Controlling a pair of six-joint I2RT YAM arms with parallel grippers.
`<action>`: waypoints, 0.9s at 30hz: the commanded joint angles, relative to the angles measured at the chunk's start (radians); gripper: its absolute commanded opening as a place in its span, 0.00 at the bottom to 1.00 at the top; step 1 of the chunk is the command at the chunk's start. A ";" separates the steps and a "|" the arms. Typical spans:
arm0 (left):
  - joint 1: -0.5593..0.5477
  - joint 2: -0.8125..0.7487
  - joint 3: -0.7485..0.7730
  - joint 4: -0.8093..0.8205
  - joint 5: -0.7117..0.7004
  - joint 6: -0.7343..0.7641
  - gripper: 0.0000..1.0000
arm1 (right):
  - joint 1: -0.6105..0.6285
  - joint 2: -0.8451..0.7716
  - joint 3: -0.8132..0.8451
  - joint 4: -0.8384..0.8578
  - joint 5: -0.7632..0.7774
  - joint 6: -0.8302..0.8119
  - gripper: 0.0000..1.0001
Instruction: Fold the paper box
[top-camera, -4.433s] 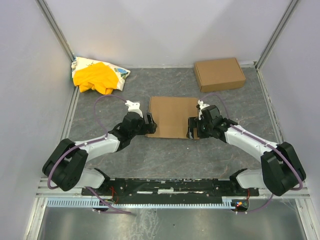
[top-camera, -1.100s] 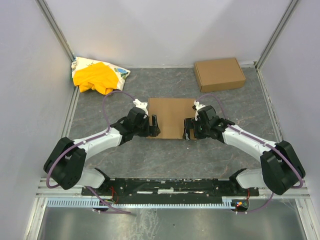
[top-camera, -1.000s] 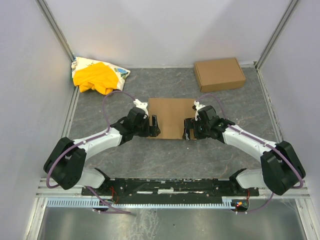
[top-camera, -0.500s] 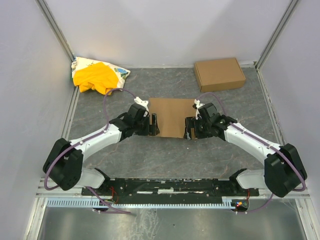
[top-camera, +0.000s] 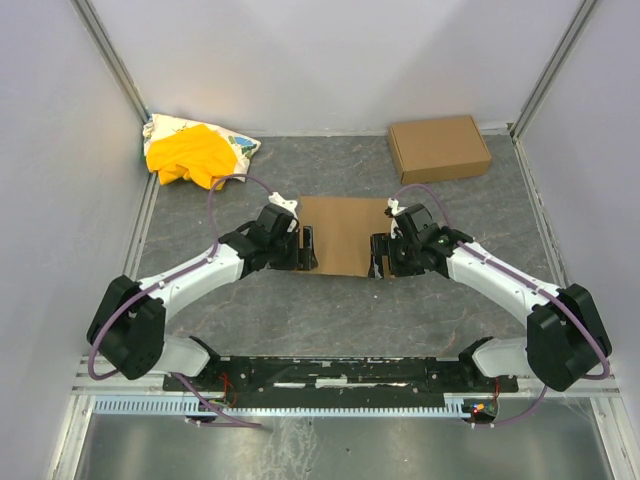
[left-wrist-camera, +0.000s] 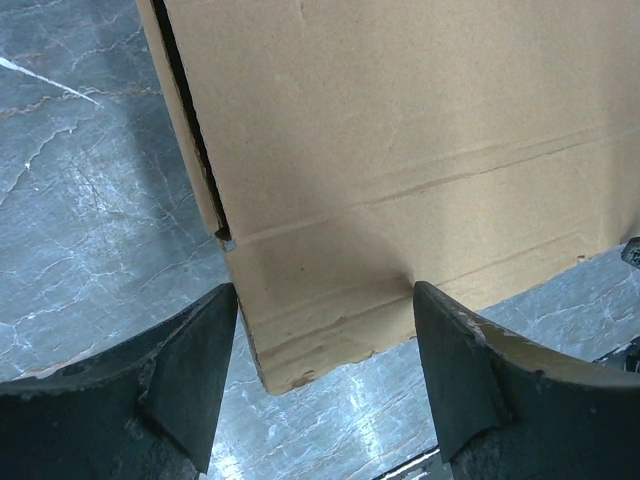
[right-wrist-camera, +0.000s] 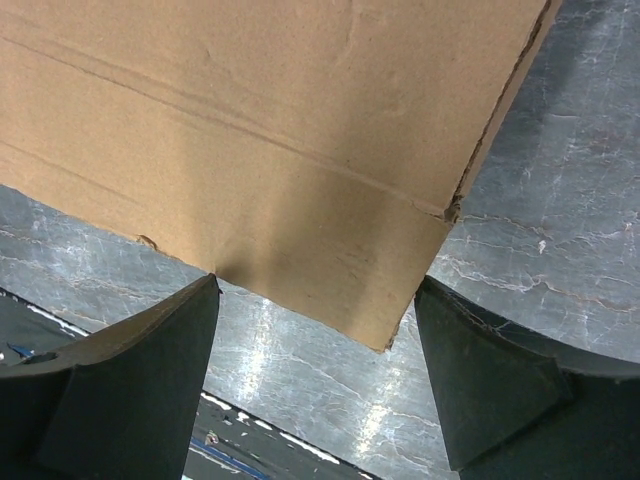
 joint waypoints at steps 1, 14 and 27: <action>-0.006 0.019 0.025 0.001 0.009 0.013 0.78 | 0.005 0.005 0.040 0.003 0.022 -0.007 0.87; -0.007 0.039 0.009 -0.002 -0.019 0.028 0.78 | 0.005 0.001 0.018 0.036 0.021 -0.005 0.87; -0.006 0.006 -0.002 -0.042 -0.061 0.028 0.77 | 0.005 -0.027 0.000 0.012 0.074 -0.015 0.87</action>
